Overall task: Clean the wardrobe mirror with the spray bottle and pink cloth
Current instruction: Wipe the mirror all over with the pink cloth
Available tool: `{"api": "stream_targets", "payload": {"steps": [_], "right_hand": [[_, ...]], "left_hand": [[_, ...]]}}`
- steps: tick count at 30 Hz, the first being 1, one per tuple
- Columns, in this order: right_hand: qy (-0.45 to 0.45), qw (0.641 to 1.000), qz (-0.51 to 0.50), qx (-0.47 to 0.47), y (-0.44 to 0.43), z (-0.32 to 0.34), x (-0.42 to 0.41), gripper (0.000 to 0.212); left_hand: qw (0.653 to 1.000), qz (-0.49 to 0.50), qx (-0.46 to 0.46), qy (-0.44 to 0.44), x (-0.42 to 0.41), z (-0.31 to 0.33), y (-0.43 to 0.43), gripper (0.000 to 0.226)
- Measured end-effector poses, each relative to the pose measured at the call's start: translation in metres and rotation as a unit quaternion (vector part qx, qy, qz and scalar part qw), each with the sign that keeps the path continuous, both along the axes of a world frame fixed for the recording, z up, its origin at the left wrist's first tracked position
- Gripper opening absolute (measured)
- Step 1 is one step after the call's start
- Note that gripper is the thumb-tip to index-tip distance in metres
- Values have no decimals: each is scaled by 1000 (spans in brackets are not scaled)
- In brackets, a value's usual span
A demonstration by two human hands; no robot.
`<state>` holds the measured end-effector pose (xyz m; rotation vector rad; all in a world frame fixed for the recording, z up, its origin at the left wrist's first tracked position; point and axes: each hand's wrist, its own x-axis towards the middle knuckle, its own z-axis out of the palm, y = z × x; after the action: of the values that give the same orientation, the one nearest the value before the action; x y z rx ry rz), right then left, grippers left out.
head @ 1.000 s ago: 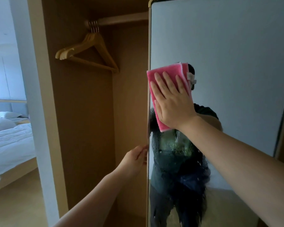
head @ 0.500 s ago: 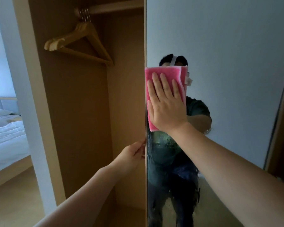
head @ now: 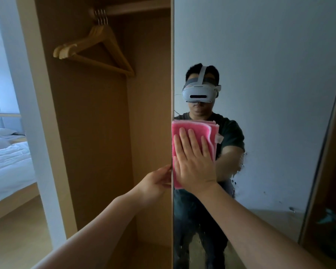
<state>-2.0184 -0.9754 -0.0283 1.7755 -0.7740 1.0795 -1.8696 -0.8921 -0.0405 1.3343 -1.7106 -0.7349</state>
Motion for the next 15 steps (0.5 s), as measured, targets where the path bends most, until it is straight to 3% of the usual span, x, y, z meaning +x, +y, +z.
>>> {"api": "stream_targets", "payload": {"steps": [7,15], "right_hand": [[26,999,-20,6,1,-39,-4,73],[51,999,-11,4,0,-36,-9,72]], "left_hand": [[999,-4,-11,41,0,-2,-2,62],[996,0,-6,84,-3,-1,-3,56]]}}
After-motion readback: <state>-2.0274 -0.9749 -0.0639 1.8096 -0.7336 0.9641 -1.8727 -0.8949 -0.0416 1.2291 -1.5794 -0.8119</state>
